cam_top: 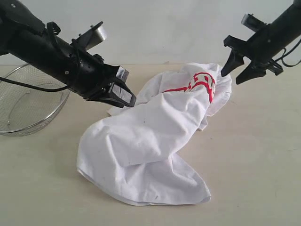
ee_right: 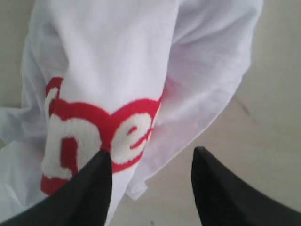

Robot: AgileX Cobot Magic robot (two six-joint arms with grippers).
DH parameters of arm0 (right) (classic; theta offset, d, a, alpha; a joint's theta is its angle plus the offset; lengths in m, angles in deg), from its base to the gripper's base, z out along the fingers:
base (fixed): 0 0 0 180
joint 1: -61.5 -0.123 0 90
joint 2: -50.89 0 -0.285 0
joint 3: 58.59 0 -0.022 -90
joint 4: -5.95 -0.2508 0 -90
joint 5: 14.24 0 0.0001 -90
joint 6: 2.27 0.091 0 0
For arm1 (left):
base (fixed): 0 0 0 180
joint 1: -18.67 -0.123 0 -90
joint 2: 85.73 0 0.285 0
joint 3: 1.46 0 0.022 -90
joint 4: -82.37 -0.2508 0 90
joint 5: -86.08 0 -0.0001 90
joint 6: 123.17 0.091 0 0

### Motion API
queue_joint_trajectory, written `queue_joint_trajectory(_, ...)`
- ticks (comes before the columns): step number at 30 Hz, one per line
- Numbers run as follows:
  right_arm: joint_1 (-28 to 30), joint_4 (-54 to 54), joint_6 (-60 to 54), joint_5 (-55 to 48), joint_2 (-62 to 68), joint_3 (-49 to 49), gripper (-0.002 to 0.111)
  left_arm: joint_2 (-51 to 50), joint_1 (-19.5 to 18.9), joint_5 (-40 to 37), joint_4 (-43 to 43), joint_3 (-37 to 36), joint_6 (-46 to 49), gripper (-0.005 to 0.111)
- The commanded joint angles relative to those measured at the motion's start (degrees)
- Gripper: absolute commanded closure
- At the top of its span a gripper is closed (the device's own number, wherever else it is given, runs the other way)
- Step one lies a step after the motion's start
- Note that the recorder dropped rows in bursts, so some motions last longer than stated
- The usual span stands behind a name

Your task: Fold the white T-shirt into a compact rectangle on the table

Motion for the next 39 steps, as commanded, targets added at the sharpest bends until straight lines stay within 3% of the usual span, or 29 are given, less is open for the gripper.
queue_joint_trajectory(1,0.4,-5.9,-4.7,1.6,-3.9,11.5,0.061,0.4,0.2,0.5,0.5,0.0,0.4,0.074)
queue_joint_trajectory(7,0.4,-21.8,-16.7,8.6,-8.4,28.5,0.062,0.4,0.2,0.5,0.5,0.0,0.4,0.074)
queue_joint_trajectory(12,0.3,-22.8,-21.2,14.3,-9.5,36.4,0.076,0.4,0.2,0.5,0.5,0.0,0.4,0.074)
queue_joint_trajectory(14,0.2,-23.0,-22.7,14.9,-9.5,37.6,0.08,0.4,0.2,0.5,0.5,0.0,0.4,0.074)
queue_joint_trajectory(29,-8.8,-22.3,-29.7,28.3,-9.5,38.0,0.08,0.4,0.2,0.4,0.5,0.0,0.4,0.074)
queue_joint_trajectory(39,-8.9,-18.7,-30.3,32.5,-9.5,37.9,0.08,0.4,0.2,-0.1,0.5,0.0,0.4,0.074)
